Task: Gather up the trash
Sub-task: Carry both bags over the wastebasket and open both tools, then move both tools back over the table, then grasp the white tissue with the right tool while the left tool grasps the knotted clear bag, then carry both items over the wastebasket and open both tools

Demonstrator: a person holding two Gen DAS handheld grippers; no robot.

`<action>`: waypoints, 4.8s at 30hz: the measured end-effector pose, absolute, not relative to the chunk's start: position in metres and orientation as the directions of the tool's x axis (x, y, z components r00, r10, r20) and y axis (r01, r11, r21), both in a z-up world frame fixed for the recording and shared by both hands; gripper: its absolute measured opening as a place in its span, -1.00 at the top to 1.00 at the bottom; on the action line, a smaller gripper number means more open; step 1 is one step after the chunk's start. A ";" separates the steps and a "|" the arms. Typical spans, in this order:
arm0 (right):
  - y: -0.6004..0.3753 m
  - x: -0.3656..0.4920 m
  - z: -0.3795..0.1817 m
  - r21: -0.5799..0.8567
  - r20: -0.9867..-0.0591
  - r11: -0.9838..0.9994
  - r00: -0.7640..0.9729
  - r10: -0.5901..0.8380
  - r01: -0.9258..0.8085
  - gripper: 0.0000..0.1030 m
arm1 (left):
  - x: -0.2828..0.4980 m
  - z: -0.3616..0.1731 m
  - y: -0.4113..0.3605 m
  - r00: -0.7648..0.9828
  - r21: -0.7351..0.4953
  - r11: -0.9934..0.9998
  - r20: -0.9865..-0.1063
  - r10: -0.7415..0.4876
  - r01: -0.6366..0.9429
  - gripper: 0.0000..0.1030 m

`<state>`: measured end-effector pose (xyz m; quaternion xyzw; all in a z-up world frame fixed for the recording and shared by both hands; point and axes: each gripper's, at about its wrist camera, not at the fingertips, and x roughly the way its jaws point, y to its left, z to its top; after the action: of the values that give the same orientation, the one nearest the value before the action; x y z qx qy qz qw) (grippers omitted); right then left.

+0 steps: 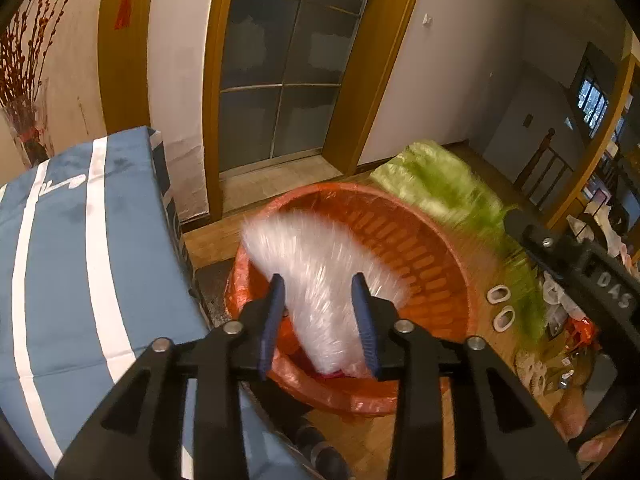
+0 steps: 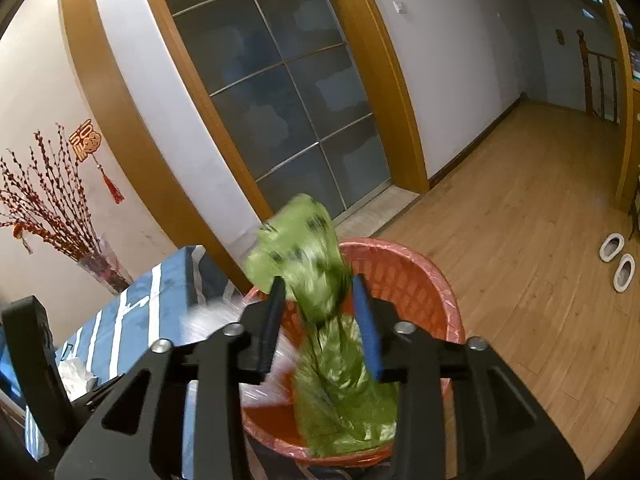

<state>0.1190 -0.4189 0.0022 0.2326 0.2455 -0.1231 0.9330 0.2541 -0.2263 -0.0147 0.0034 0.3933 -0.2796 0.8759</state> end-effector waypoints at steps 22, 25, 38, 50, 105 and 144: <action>-0.344 0.117 0.021 0.204 -0.462 0.943 0.875 -0.145 0.264 -0.81 | 0.246 0.000 -0.072 0.711 -0.099 0.969 -0.663 -0.234 0.227 -0.17; -0.321 0.123 0.018 0.189 -0.469 0.961 0.879 -0.091 0.201 -0.81 | 0.244 0.004 -0.036 0.732 -0.083 0.984 -0.659 -0.173 0.158 -0.17; -0.215 0.148 0.008 0.186 -0.508 0.982 0.853 0.116 -0.023 -0.81 | 0.249 0.010 0.147 0.758 -0.012 0.986 -0.641 0.118 -0.164 -0.17; -0.130 0.173 -0.007 0.172 -0.569 0.971 0.788 0.235 -0.166 -0.81 | 0.325 -0.025 0.258 0.651 0.079 0.952 -0.713 0.260 -0.294 -0.17; -0.050 0.212 -0.031 0.165 -0.678 0.923 0.640 0.362 -0.347 0.57 | 0.312 -0.018 0.242 0.690 -0.070 0.985 -0.722 0.057 -0.155 0.92; -0.335 0.113 0.013 0.255 -0.522 0.938 0.850 -0.070 0.233 0.54 | 0.250 0.010 -0.107 0.568 -0.247 0.875 -0.681 -0.463 0.417 0.92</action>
<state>0.1135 -0.3350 0.0129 0.1562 0.2621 -0.0798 0.9490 0.2496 -0.1073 0.0101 -0.0292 0.3930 -0.2486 0.8848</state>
